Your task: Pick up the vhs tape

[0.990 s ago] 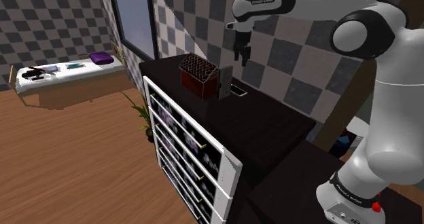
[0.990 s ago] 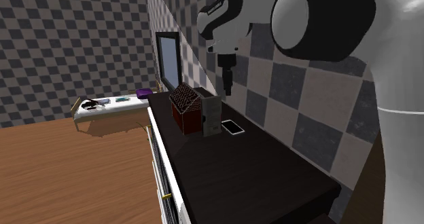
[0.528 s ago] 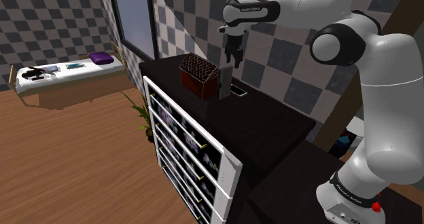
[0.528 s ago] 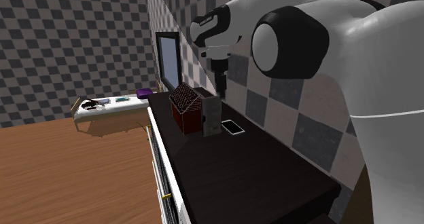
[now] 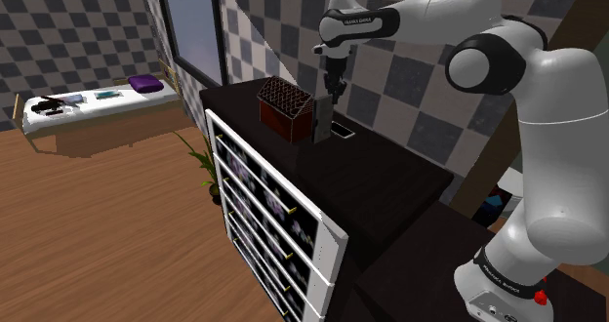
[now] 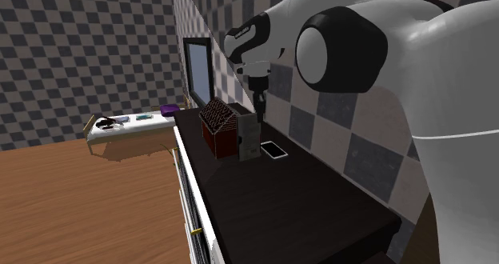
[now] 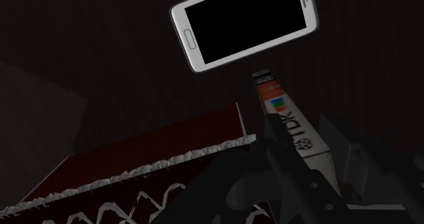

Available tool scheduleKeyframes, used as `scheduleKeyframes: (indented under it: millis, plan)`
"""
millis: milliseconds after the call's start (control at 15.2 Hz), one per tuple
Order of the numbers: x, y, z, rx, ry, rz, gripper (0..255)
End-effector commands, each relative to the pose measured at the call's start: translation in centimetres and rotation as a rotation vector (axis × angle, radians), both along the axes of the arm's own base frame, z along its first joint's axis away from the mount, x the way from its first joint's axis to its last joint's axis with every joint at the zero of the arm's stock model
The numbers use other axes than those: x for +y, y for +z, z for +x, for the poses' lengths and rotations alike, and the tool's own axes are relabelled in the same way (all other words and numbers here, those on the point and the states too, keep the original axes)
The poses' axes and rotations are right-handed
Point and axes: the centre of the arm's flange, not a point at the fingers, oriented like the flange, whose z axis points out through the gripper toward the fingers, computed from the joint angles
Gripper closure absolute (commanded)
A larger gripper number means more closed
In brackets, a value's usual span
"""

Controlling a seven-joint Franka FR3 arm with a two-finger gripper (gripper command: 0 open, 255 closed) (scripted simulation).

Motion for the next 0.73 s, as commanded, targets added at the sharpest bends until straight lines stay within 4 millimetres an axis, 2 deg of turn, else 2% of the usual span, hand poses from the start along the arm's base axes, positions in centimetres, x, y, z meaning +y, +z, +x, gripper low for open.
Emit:
scheduleKeyframes:
  millis: [0, 396, 660]
  plan:
    - [0.0, 0.0, 0.0, 0.000, 0.000, 0.000, 255]
    - [0.0, -0.1, 0.0, 0.000, 0.000, 0.000, 255]
    - [0.0, 2.0, 0.0, 0.000, 0.000, 0.000, 255]
